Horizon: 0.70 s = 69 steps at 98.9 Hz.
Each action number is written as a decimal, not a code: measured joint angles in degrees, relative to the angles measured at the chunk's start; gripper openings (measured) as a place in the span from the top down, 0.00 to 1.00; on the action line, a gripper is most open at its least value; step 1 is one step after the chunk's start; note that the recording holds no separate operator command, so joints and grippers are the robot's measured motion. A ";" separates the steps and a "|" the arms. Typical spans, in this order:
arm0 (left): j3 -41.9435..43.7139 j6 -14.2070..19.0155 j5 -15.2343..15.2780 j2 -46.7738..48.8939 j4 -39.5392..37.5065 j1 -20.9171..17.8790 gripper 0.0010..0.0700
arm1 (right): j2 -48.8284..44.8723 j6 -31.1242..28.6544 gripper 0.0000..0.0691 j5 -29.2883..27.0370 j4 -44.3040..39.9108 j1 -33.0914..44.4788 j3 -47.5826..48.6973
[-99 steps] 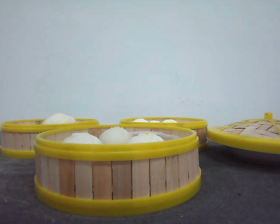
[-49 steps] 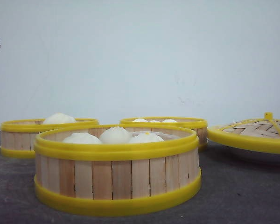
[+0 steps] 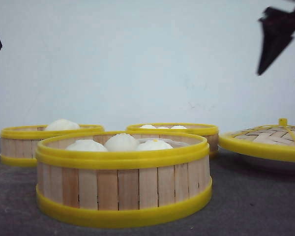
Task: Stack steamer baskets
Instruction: 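Move the right gripper down to the rim of the basket with three buns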
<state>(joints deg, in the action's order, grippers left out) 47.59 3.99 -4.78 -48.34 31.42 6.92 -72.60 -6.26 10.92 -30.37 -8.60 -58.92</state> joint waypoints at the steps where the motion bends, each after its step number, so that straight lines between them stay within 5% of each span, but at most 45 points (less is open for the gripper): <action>1: 0.00 0.00 0.00 0.00 0.00 0.00 0.33 | -0.72 0.00 0.18 0.00 0.00 -0.13 -0.66; 42: 0.00 0.00 0.00 0.00 0.94 0.00 0.33 | -30.99 0.28 0.18 1.07 -3.02 -3.04 -29.40; 69: 0.00 0.00 0.00 0.00 0.98 0.00 0.33 | -41.86 0.46 0.21 -0.31 -4.15 -3.93 -38.51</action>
<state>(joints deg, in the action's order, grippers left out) 47.59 3.99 -4.78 -48.34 32.40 6.92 -114.45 -5.80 10.61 -34.52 -12.53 -97.43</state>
